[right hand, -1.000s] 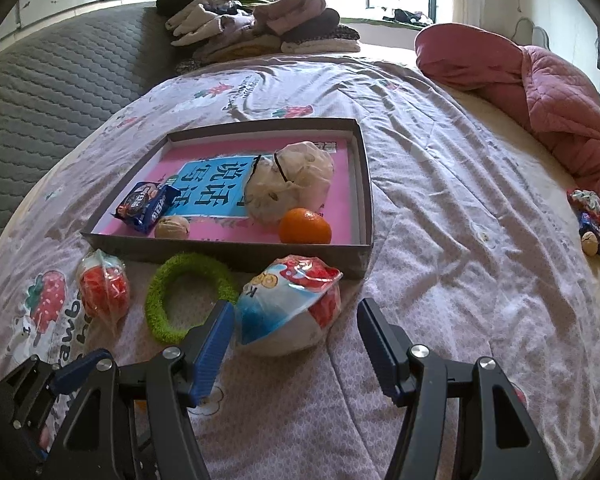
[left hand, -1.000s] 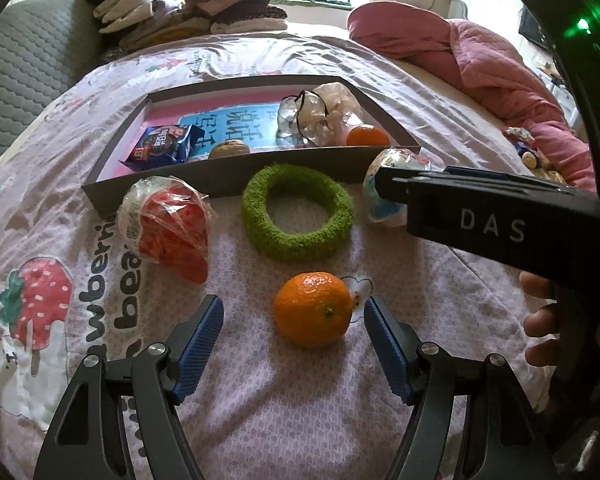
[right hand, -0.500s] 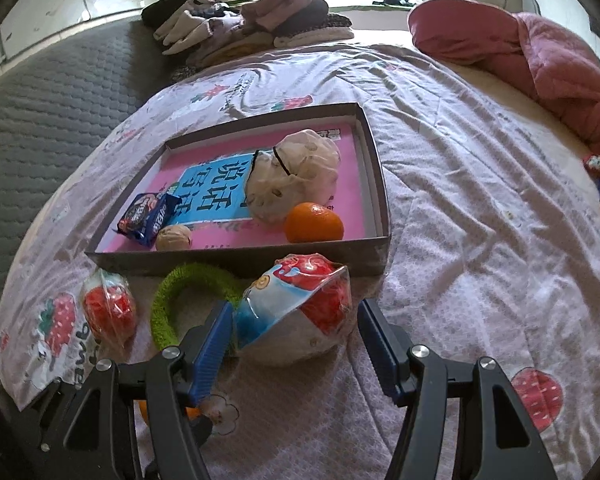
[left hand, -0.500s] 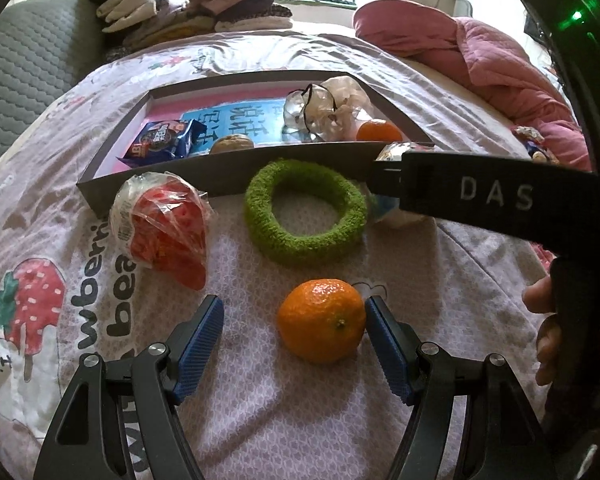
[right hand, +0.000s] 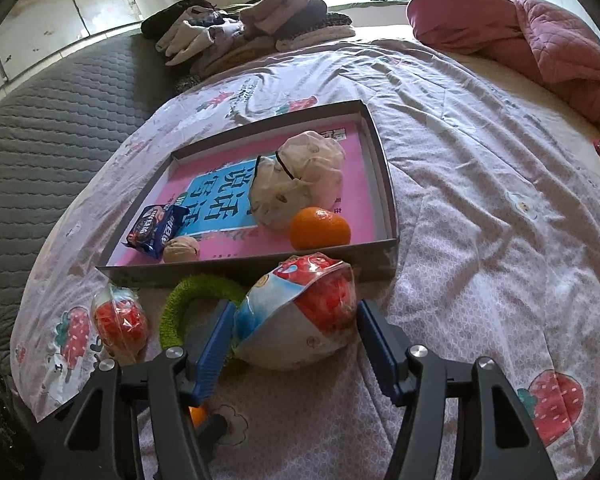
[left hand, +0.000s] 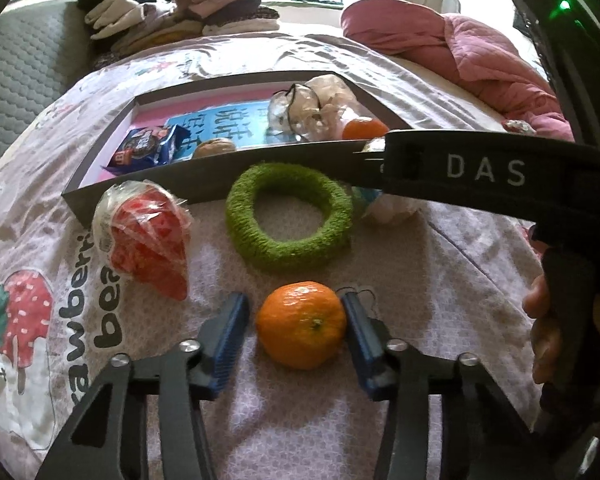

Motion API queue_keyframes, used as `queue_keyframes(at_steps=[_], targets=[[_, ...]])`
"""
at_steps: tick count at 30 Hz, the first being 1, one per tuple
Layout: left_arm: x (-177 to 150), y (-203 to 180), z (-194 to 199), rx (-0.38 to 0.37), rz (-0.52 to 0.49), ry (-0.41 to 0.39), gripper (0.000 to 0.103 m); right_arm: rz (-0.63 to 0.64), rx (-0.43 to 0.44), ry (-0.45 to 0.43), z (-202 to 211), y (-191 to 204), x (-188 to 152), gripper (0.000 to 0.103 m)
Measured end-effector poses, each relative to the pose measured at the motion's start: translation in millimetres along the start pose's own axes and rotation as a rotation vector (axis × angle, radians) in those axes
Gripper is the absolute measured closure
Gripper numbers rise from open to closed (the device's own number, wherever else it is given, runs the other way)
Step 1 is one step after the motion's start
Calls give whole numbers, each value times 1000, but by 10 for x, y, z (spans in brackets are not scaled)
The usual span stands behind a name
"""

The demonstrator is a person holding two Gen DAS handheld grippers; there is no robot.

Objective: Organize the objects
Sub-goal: 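Grasp the orange with the left tool while the right tool grasps the plastic egg toy, then lift and carry the orange and egg toy toward the tray with both tools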

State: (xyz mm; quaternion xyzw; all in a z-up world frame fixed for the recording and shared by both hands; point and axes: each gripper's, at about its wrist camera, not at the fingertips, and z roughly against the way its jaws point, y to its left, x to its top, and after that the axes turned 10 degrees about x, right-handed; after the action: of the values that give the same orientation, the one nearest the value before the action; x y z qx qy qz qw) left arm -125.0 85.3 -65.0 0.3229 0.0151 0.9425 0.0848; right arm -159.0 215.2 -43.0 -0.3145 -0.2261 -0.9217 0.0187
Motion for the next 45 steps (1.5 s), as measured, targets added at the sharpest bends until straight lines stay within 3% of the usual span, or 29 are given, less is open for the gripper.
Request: queue_keyframes(at_steps=[28,45], targets=[[-26,74,154,-1,19,-4,61,76,-12,-19,192,194,-56,41],[106,311,553,53,58,-112,61,135,-15,-75,480,394,-15,41]])
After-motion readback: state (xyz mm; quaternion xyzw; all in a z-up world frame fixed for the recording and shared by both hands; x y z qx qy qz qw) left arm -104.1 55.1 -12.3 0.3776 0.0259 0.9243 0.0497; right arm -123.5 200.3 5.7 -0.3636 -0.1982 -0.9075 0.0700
